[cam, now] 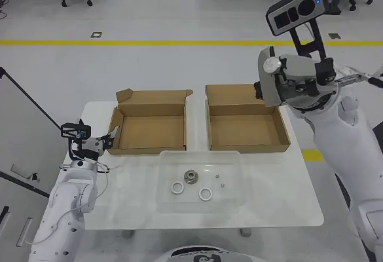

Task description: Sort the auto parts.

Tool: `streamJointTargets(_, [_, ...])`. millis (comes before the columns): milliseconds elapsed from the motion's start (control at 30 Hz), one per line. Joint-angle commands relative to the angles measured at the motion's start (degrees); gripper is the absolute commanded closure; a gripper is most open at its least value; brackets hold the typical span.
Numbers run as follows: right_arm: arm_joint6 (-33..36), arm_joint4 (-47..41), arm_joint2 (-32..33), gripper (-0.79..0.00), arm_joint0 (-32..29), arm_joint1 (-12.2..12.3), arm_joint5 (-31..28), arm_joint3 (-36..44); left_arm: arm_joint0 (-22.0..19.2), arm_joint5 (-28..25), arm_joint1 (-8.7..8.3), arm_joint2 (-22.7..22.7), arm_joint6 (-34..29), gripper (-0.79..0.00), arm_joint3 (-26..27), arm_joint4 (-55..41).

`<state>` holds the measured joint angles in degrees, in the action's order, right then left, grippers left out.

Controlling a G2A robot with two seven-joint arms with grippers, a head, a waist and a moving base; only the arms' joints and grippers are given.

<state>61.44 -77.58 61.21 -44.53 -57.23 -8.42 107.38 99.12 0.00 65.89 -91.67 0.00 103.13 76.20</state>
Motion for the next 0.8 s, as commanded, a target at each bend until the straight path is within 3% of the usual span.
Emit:
streamJointTargets(0, [0.07,-0.10,0.60,0.000,-0.45,-0.09,0.30,0.29,0.00,0.00,0.00,0.00,0.00,-0.785,0.00,0.00])
streamJointTargets(333, [2.39,-10.75,1.11,0.000,-3.35,-2.10,-4.04,1.12,0.00,0.00,0.00,0.00,0.00,-0.785,0.00,0.00])
streamJointTargets(767, [0.84,1.62,4.29,0.000,-3.64,-2.45,2.47,1.13,0.00,0.00,0.00,0.00,0.00,-0.785,0.00,0.00])
